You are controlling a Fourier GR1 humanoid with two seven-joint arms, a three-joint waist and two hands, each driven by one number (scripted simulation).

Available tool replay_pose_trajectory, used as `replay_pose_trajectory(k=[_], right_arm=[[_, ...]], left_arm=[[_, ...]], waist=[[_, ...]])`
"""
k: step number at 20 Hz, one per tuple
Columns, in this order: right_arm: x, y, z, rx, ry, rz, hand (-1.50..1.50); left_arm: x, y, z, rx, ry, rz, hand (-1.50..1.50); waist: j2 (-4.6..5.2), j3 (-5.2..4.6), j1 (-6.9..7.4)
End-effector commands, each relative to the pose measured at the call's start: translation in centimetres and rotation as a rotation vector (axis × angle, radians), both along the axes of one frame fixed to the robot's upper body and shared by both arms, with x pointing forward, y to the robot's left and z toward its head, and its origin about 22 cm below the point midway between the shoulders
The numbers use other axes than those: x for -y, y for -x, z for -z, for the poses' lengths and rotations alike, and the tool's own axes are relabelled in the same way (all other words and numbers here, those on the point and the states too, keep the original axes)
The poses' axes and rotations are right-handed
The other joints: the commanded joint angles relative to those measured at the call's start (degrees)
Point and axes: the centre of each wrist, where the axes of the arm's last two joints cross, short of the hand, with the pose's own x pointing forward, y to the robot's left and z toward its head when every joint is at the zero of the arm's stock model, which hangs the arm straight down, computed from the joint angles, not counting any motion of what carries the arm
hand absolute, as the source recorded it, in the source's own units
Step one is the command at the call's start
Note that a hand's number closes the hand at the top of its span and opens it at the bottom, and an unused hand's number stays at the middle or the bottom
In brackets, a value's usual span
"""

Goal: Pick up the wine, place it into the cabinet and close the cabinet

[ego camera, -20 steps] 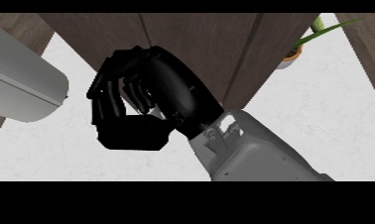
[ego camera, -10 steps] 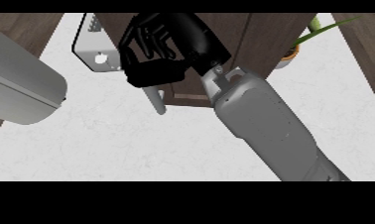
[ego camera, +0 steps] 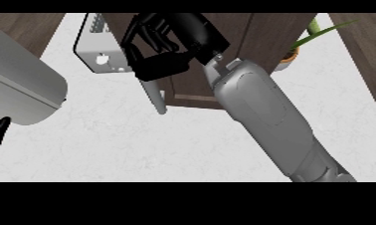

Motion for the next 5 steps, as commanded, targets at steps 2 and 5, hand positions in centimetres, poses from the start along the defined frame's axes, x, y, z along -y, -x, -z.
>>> replay_pose_trajectory(k=[2,5], right_arm=[[6.4,-4.3,-0.6,-0.006,0.033,0.219,1.50],[5.7,-4.7,-0.2,-0.004,0.034,0.205,1.50]], left_arm=[[0.9,-1.2,0.0,0.000,0.006,-0.018,-1.50],[0.9,-2.1,0.3,0.020,0.007,-0.010,-1.50]], waist=[[1.93,0.66,-1.47],[2.03,0.59,-0.95]])
